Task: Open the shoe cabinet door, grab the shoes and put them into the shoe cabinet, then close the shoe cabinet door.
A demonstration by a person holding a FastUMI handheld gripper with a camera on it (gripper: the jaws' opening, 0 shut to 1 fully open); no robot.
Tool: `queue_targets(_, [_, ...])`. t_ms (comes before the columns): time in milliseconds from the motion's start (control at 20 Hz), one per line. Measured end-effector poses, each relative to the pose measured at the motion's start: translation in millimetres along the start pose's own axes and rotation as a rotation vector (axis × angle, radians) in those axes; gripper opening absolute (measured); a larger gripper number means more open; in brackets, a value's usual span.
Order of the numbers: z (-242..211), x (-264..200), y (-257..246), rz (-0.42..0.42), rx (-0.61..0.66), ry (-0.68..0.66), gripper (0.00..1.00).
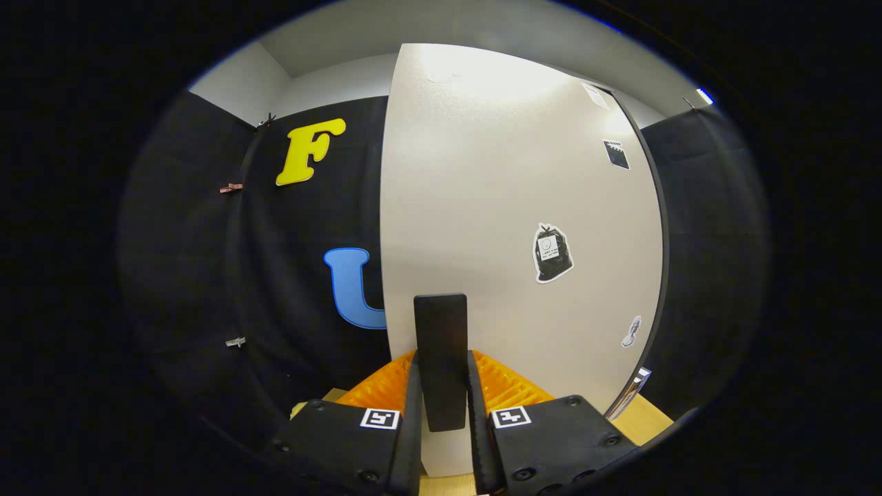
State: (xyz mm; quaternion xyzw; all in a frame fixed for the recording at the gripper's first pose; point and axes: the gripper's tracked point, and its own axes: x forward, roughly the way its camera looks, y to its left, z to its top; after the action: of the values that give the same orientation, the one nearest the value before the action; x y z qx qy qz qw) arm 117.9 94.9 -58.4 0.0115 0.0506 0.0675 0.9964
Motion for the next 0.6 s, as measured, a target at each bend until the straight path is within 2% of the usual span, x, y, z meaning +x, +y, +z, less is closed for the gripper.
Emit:
queue_targets(300, [5,-39,-9,0.098,0.010,0.016,0.34])
queue_targets(600, [8,-59,-20,0.212,0.004,0.030,0.34])
